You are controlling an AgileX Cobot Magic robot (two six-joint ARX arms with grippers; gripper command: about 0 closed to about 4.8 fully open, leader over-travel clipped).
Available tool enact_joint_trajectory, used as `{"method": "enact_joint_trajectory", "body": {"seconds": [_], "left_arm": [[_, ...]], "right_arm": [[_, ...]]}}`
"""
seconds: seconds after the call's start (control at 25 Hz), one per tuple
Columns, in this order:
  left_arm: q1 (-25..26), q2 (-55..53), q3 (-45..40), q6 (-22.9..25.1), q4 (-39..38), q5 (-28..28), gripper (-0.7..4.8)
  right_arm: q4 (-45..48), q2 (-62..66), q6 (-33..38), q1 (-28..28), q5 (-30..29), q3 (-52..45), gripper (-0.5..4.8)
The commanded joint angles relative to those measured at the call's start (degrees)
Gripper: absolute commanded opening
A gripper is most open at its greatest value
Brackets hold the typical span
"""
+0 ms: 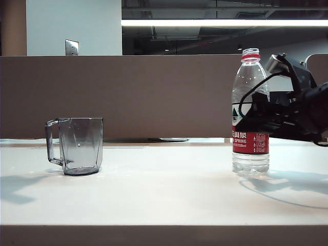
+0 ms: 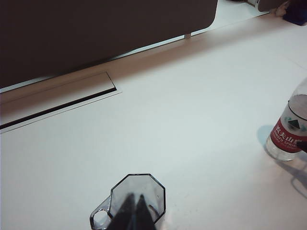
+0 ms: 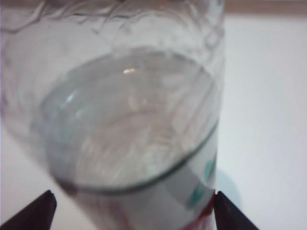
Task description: Pick up the mineral water bottle on the table and pour water into the mug until it's half full.
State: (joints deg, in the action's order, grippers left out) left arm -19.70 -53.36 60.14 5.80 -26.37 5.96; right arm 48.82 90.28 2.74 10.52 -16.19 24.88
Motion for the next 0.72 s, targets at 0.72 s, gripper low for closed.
{"method": "enact_joint_trajectory", "body": {"seconds": [0.72], "left_arm": [[0.04, 0.11, 0.33, 0.20, 0.68, -1.03, -0.05]], "right_arm": [[2.45, 6.29, 0.26, 0.07, 1.66, 5.38, 3.67]]}}
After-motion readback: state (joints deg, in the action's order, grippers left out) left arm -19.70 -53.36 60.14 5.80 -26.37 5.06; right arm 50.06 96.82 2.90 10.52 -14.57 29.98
